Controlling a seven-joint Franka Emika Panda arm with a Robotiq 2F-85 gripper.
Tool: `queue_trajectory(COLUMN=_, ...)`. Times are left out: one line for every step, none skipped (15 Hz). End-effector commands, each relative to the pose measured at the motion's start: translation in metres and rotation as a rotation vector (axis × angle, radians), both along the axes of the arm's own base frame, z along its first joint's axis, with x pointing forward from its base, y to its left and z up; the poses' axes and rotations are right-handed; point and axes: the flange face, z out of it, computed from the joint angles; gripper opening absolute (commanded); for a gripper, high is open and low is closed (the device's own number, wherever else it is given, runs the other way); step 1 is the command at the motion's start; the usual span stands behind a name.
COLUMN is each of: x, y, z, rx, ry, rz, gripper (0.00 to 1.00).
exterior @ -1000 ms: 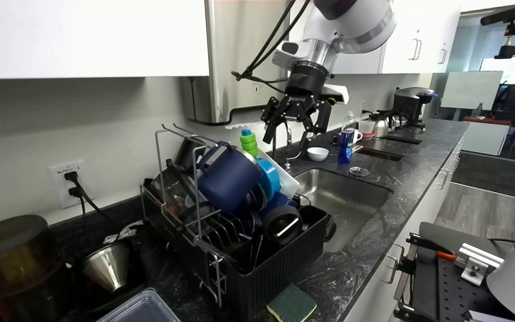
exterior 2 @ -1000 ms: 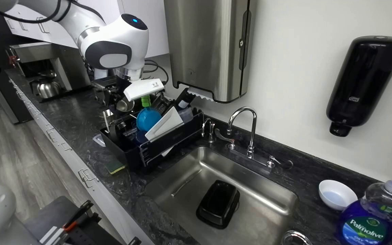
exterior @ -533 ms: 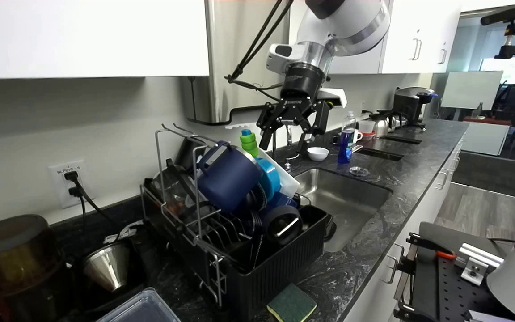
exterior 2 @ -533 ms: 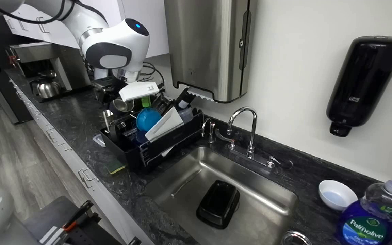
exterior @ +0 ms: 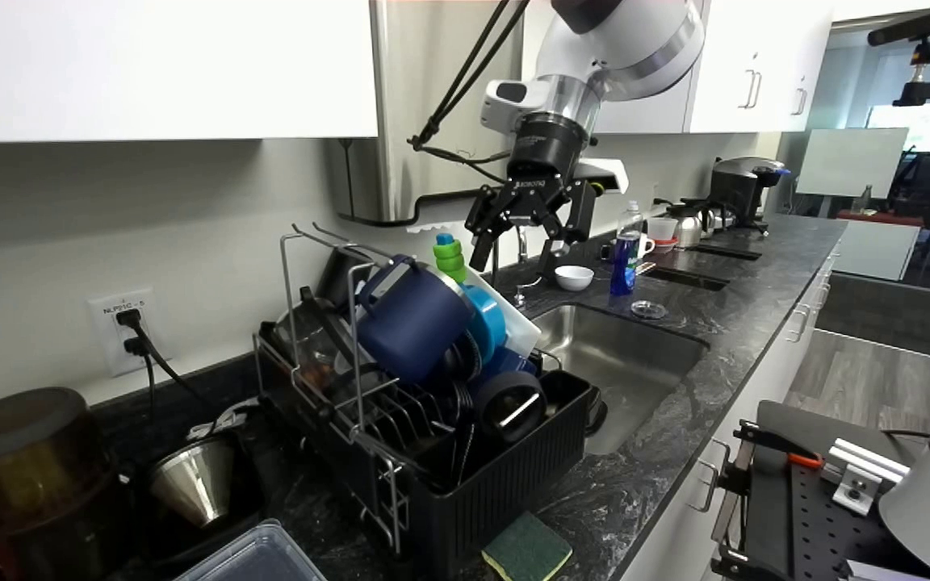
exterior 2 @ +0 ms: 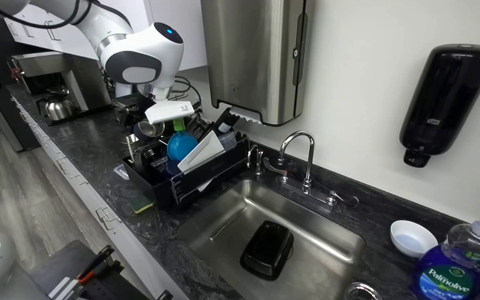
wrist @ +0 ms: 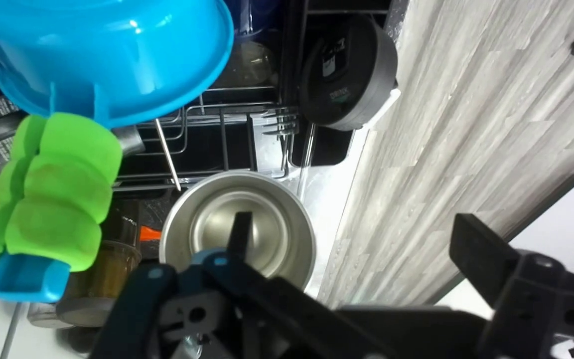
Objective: Pick up the blue cup from the dish rack and put it in the sink.
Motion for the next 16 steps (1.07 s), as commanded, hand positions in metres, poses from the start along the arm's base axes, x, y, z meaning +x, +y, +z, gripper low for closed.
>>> queue_trajectory(x=0.002, y=0.001, z=0.0, rx=0.053, ry=-0.019, rz=0.005, gripper=1.0)
queue_trajectory(x=0.002, y=0.002, z=0.0, rx=0.083, ry=-0.027, rz=0.007, gripper=1.0)
queue_trajectory(x=0.003, y=0.003, z=0.0, rx=0.112, ry=-0.04, rz=0.004, gripper=1.0)
queue_trajectory(x=0.003, y=0.004, z=-0.001, rx=0.143, ry=-0.052, rz=0.002, gripper=1.0)
queue_trajectory(x=0.002, y=0.006, z=-0.003, rx=0.161, ry=-0.049, rz=0.001, gripper=1.0)
queue_trajectory(x=0.001, y=0.006, z=-0.006, rx=0.176, ry=-0.052, rz=-0.003, gripper=1.0)
queue_trajectory(x=0.0, y=0.006, z=-0.008, rx=0.192, ry=-0.052, rz=-0.003, gripper=1.0)
queue_trajectory(x=-0.001, y=0.006, z=-0.012, rx=0.201, ry=-0.054, rz=-0.007, gripper=1.0)
queue_trajectory(x=-0.003, y=0.006, z=-0.014, rx=0.21, ry=-0.056, rz=-0.01, gripper=1.0)
queue_trajectory(x=-0.005, y=0.005, z=-0.017, rx=0.215, ry=-0.058, rz=-0.012, gripper=1.0)
queue_trajectory(x=-0.006, y=0.005, z=-0.02, rx=0.222, ry=-0.063, rz=-0.014, gripper=1.0)
queue_trajectory(x=-0.008, y=0.005, z=-0.023, rx=0.232, ry=-0.065, rz=-0.012, gripper=1.0)
queue_trajectory(x=-0.009, y=0.005, z=-0.027, rx=0.238, ry=-0.065, rz=-0.012, gripper=1.0)
queue_trajectory(x=-0.011, y=0.006, z=-0.03, rx=0.249, ry=-0.066, rz=-0.01, gripper=1.0)
queue_trajectory(x=-0.012, y=0.008, z=-0.032, rx=0.257, ry=-0.072, rz=-0.008, gripper=1.0)
queue_trajectory(x=-0.014, y=0.011, z=-0.034, rx=0.267, ry=-0.076, rz=-0.001, gripper=1.0)
